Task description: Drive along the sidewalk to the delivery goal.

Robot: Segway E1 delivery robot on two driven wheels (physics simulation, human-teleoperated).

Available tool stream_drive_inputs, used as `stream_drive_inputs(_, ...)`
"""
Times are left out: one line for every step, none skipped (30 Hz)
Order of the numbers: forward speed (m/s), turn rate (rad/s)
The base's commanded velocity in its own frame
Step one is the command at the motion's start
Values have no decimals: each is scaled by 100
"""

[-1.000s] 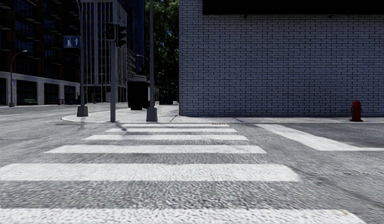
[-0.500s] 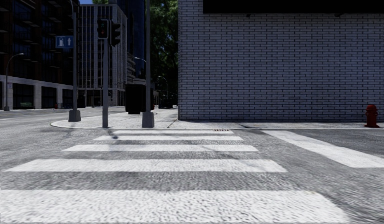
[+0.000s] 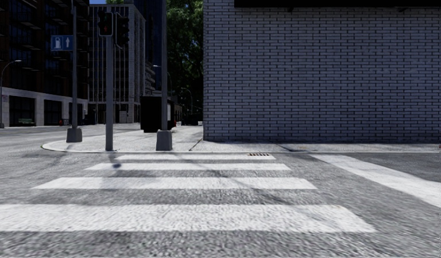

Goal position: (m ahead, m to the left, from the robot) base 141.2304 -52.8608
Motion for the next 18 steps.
stream_drive_inputs(200,0)
stream_drive_inputs(200,0)
stream_drive_inputs(200,0)
stream_drive_inputs(200,0)
stream_drive_inputs(200,0)
stream_drive_inputs(200,0)
stream_drive_inputs(200,0)
stream_drive_inputs(200,0)
stream_drive_inputs(200,0)
stream_drive_inputs(200,0)
stream_drive_inputs(200,0)
stream_drive_inputs(200,0)
stream_drive_inputs(200,0)
stream_drive_inputs(200,0)
stream_drive_inputs(200,0)
stream_drive_inputs(200,0)
stream_drive_inputs(200,0)
stream_drive_inputs(200,0)
